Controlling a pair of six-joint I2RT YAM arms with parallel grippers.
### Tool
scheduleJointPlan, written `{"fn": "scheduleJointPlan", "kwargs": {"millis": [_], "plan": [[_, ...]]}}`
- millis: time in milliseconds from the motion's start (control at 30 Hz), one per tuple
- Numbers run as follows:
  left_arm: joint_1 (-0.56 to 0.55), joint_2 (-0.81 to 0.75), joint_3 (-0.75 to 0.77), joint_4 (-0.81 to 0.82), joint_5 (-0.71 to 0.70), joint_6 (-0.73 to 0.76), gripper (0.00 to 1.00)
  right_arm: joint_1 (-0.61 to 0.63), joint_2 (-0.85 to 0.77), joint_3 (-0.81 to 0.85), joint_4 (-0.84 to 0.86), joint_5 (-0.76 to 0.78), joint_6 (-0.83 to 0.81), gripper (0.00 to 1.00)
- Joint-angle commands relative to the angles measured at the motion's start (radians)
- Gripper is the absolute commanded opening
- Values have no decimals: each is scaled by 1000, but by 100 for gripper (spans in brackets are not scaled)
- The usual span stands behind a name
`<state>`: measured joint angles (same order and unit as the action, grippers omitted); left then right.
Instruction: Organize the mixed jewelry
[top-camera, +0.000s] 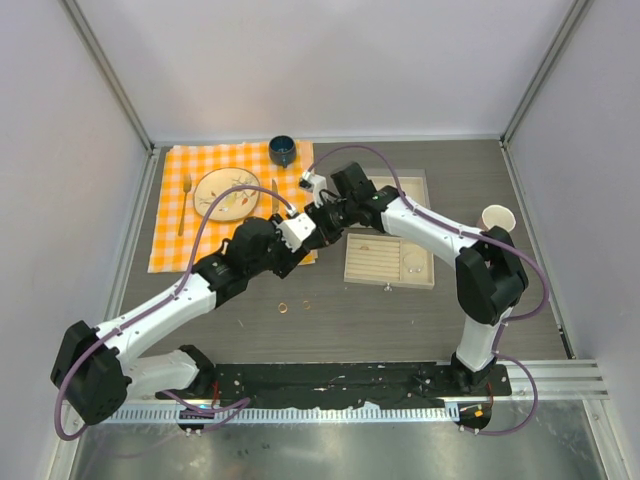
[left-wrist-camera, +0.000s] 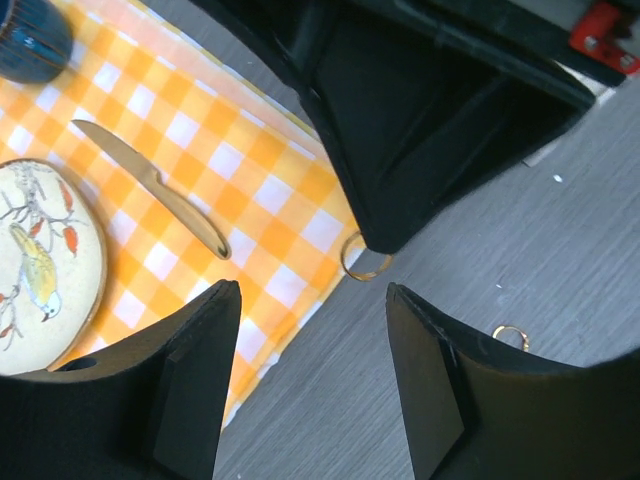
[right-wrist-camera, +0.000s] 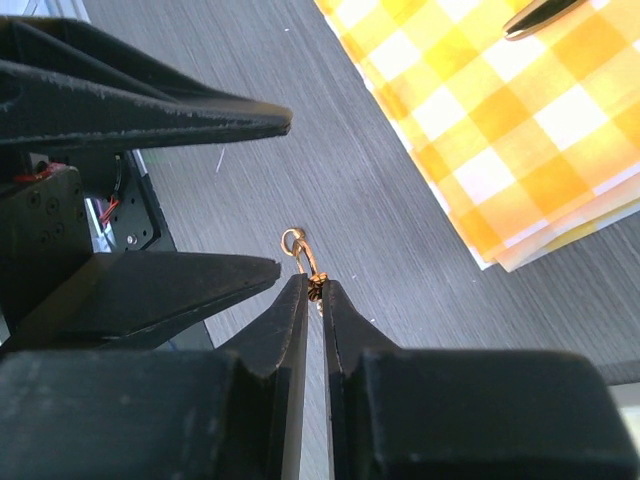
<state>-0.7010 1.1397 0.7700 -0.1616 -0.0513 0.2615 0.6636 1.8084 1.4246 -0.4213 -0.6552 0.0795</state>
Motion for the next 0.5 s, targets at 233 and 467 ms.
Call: {"fn": "scheduleJointPlan", "kwargs": {"millis": [233,467], "plan": [[-5,-47,28,-30,73,4,68,-19,-47,-6,3,61,-46,1],[1,-83,6,-30,11,13,69,-41,-84,-1,-114,199,-167,1]]}}
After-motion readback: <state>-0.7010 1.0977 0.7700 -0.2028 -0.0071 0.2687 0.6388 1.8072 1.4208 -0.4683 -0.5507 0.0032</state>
